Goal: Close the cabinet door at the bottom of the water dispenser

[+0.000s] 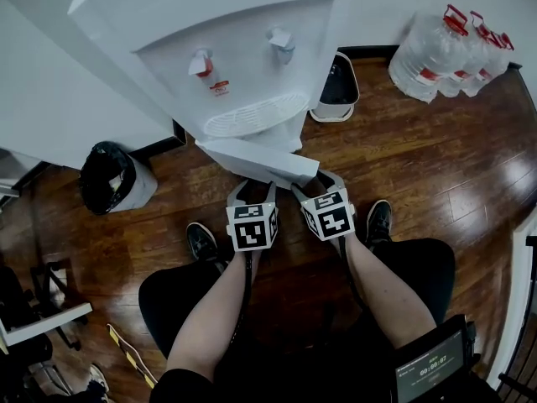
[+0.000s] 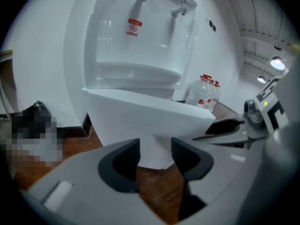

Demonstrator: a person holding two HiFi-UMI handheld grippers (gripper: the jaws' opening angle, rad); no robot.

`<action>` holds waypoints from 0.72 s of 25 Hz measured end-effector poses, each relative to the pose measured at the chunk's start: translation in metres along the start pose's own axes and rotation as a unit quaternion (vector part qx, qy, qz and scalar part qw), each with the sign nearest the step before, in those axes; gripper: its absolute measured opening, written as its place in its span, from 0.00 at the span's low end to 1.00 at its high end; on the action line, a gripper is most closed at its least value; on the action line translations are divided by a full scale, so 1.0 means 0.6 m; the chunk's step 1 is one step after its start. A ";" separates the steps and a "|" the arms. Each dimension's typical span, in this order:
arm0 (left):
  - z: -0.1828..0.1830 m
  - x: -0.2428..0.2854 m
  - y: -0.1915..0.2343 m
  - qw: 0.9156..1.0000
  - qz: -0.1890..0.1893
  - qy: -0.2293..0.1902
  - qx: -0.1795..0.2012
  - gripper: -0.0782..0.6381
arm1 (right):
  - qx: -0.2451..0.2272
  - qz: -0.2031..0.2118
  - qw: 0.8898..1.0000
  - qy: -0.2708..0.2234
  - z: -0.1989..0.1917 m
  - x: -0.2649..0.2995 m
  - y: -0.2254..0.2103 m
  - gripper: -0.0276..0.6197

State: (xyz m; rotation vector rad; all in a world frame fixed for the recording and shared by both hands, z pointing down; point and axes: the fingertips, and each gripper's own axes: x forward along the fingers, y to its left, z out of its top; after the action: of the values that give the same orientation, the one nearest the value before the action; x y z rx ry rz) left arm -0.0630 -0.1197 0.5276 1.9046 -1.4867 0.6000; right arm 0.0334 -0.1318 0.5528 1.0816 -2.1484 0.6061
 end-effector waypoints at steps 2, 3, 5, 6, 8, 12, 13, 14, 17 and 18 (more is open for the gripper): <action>0.006 0.014 0.010 1.000 0.000 -0.001 0.000 0.43 | 0.008 -0.009 1.000 -0.005 0.016 0.009 -0.017 0.46; 0.011 0.020 0.014 1.000 0.000 -0.005 -0.002 0.44 | 0.011 -0.015 1.000 -0.007 0.022 0.015 -0.027 0.46; 0.022 0.031 0.022 1.000 0.002 -0.010 -0.005 0.46 | 0.022 -0.025 0.999 -0.011 0.034 0.025 -0.044 0.46; 0.026 0.036 0.027 1.000 0.003 -0.009 -0.005 0.46 | 0.028 -0.030 0.999 -0.013 0.041 0.030 -0.051 0.46; 0.035 0.050 0.035 1.000 0.005 -0.008 -0.010 0.46 | 0.033 -0.039 0.999 -0.015 0.054 0.041 -0.066 0.46; 0.053 0.076 0.064 0.999 0.027 -0.015 -0.033 0.46 | 0.022 -0.038 0.999 -0.010 0.073 0.061 -0.085 0.46; 0.058 0.078 0.076 0.998 0.041 -0.020 -0.038 0.46 | 0.013 -0.035 0.999 -0.008 0.078 0.066 -0.088 0.46; 0.064 0.078 0.088 0.997 0.056 -0.027 -0.048 0.46 | 0.002 -0.033 0.999 -0.006 0.082 0.070 -0.091 0.46; 0.075 0.078 0.109 0.992 0.084 -0.039 -0.084 0.46 | -0.038 -0.030 0.999 0.000 0.090 0.078 -0.101 0.47; 0.076 0.079 0.109 0.991 0.087 -0.038 -0.089 0.46 | -0.045 -0.029 0.999 0.001 0.092 0.081 -0.104 0.47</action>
State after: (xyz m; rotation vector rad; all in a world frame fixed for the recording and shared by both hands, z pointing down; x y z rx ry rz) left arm -0.1155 -0.1950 0.5425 1.6904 -1.7074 0.4570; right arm 0.0445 -0.2274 0.5570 1.0894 -2.1144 0.4802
